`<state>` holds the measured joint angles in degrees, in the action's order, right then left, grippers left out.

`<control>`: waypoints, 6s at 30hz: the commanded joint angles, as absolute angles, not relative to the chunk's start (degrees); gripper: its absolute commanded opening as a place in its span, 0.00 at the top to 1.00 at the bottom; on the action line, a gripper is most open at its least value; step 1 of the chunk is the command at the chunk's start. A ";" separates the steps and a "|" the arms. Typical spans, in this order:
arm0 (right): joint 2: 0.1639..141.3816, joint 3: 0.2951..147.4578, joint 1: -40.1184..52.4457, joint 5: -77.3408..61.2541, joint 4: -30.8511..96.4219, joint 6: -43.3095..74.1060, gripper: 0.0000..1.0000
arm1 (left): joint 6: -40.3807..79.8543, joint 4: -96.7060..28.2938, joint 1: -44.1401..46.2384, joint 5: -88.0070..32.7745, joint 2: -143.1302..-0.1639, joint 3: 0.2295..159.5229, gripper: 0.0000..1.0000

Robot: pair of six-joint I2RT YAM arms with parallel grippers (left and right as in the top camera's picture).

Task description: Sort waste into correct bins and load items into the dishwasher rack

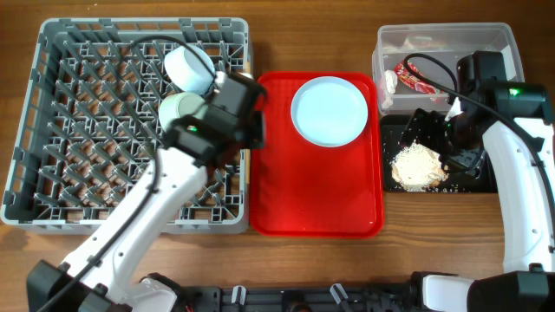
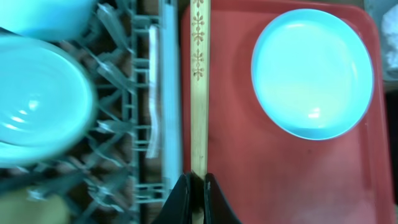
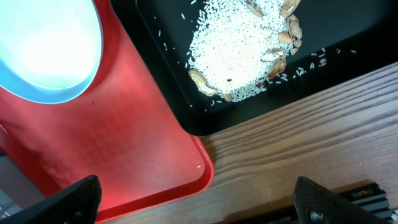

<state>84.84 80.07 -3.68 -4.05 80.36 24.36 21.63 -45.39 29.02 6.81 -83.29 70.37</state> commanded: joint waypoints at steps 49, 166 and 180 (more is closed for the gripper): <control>84.09 80.58 -3.84 -3.46 78.85 26.11 0.00 | 1.63 -23.38 39.00 -3.64 -102.30 75.24 0.45; 0.19 8.16 4.64 1.04 -2.59 1.50 0.00 | 12.38 -68.86 -0.82 -3.99 -21.37 52.75 0.00; 2.31 0.34 4.56 0.12 -0.36 1.58 0.00 | 12.38 -68.86 -0.82 -3.99 -21.37 52.75 0.00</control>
<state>1.61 0.36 4.62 1.30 -0.36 2.24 13.56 -69.08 -0.49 -3.29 -21.67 52.86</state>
